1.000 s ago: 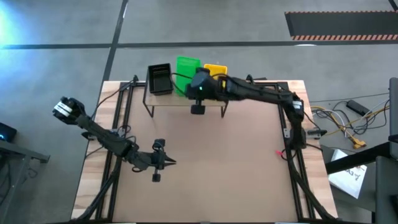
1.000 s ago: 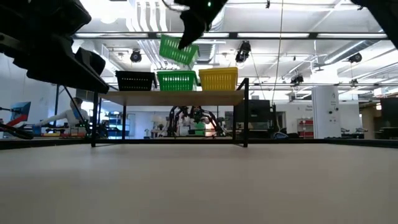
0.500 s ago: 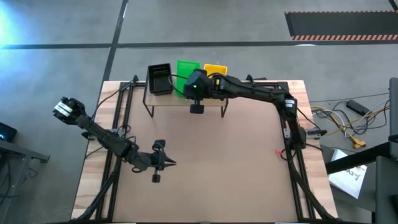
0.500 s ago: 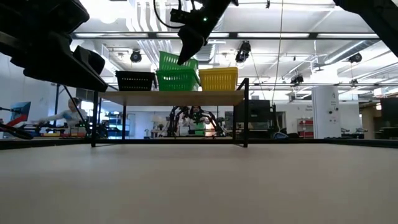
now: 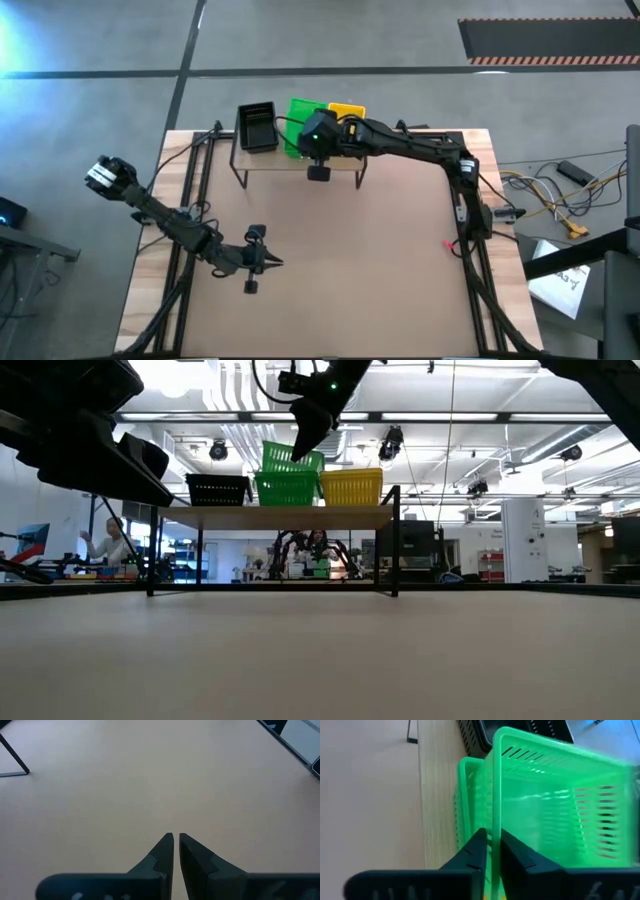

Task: Stack baskets on shelf by color
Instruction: Stack the green bin on top of the green bin on the shelf, then adjust the stacked black bins on the shelf

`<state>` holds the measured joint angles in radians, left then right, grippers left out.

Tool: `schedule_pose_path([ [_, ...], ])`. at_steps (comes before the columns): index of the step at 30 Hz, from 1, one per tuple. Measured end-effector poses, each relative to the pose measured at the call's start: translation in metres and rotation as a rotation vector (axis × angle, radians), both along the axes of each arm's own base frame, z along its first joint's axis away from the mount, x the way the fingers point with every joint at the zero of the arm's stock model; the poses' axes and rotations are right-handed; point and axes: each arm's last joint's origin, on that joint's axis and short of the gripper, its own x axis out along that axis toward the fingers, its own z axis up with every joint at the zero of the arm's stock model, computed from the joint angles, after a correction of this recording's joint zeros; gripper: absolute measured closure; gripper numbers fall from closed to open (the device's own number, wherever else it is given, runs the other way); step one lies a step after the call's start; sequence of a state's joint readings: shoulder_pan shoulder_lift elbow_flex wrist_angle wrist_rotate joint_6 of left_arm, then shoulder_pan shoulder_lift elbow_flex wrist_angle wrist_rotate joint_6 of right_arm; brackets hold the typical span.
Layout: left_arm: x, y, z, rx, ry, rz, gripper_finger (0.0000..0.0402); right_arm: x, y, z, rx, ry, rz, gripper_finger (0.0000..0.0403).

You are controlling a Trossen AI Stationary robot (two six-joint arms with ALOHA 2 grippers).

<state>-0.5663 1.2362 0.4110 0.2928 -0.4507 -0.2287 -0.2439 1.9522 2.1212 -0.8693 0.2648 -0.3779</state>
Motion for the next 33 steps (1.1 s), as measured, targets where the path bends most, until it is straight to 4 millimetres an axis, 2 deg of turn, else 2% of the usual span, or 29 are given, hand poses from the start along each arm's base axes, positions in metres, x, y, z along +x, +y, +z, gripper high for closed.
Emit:
schedule_pose_path([
  [7, 0.000, 0.000, 0.000, 0.000, 0.000, 0.000, 0.0388, 0.000, 0.001, 0.001, -0.017, 0.003, -0.013, 0.0301],
  [11, 0.000, 0.000, 0.000, 0.000, 0.000, 0.000, 0.0388, -0.005, 0.003, 0.009, -0.006, -0.028, -0.029, 0.0270],
  [14, 0.000, 0.000, 0.000, 0.005, -0.008, 0.015, 0.0388, -0.012, 0.005, 0.021, 0.037, -0.077, -0.072, 0.0263],
  [19, 0.000, 0.006, 0.010, 0.041, -0.084, 0.168, 0.0388, -0.019, 0.014, 0.019, 0.143, -0.041, -0.080, 0.0281],
  [22, -0.003, 0.014, 0.036, 0.056, -0.181, 0.324, 0.0389, -0.021, 0.024, 0.014, 0.166, 0.007, -0.107, 0.0301],
  [25, -0.009, 0.033, 0.077, 0.077, -0.221, 0.448, 0.0394, -0.023, 0.033, 0.012, 0.125, 0.046, -0.166, 0.0325],
  [29, -0.020, 0.072, 0.134, 0.159, -0.173, 0.590, 0.0400, -0.028, 0.045, 0.016, 0.040, 0.048, -0.259, 0.0356],
  [33, -0.026, 0.118, 0.173, 0.214, -0.084, 0.706, 0.0401, -0.035, 0.062, 0.021, 0.061, 0.039, -0.301, 0.0379],
])
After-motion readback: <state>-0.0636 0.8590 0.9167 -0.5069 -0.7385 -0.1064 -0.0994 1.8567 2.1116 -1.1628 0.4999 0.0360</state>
